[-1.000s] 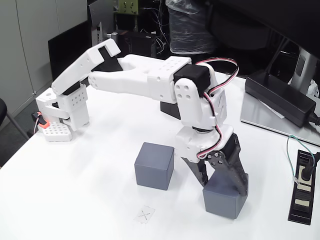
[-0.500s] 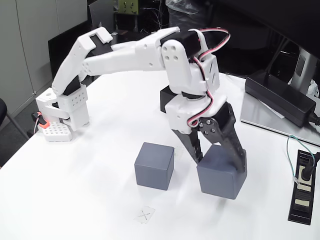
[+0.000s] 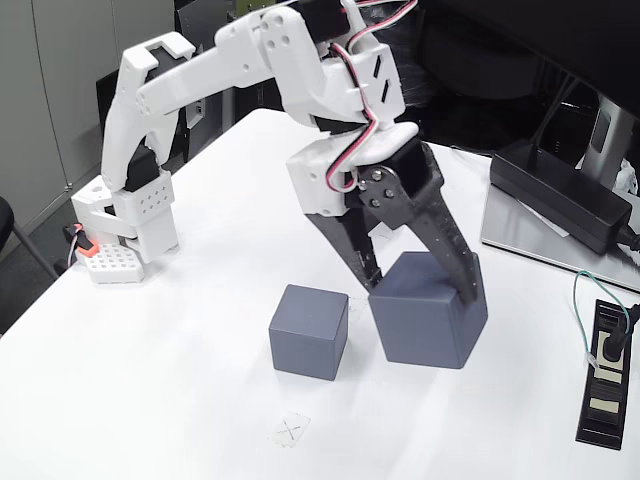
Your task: Stack the three blocks in an ordered color.
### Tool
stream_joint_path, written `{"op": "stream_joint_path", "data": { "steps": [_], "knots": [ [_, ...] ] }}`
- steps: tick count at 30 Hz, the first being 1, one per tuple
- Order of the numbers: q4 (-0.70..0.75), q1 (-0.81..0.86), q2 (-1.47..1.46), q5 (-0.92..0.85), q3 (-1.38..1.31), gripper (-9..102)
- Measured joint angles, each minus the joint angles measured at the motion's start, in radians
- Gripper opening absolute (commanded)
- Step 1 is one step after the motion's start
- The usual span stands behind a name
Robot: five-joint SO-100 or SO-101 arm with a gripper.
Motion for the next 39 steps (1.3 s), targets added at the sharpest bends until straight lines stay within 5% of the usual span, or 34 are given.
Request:
{"op": "stream_joint_path", "data": {
  "steps": [20,39],
  "knots": [
    [0.0,-0.012,0.357,-0.204,0.609,13],
    [0.0,-0.058,0.517,-0.222,0.749,13]
  ]
}}
